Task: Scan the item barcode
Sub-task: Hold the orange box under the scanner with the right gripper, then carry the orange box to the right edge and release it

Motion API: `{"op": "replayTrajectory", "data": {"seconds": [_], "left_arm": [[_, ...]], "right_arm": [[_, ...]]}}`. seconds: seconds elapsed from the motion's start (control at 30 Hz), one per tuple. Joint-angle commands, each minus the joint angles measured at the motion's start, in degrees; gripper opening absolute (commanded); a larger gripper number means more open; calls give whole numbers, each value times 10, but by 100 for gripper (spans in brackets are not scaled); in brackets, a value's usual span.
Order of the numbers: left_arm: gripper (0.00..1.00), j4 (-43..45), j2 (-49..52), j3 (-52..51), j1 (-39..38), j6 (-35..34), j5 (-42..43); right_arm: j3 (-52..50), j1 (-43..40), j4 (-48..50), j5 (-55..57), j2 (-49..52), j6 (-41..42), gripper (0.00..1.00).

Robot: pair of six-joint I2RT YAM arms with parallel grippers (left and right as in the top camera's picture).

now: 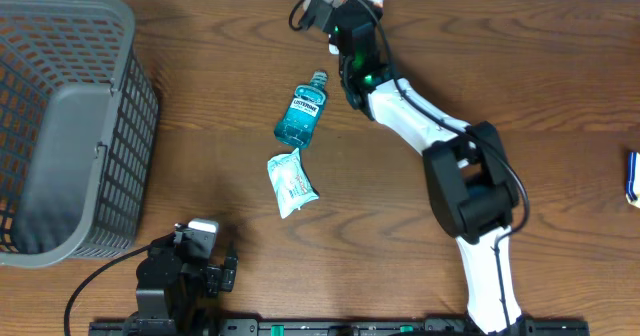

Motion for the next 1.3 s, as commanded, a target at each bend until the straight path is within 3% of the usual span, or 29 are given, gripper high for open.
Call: {"op": "replayTrajectory", "data": {"seconds": [0.0,0.23,0.73,0.97,1.27], "left_arm": [[98,-19,-2,-7,2,-1,3],[98,-19,-2,-7,2,-1,3],[98,-19,-2,-7,2,-1,3],[98,-19,-2,-7,2,-1,3],[98,-19,-2,-7,2,-1,3]], "right_arm": [[38,4,11,15,42,-69,1],[103,13,33,18,121,-108,1],[104,17,27,35,118,-109,1],[104,10,-95,102,46,-97,1],[104,-40,-285,120,-92,33,1]]}}
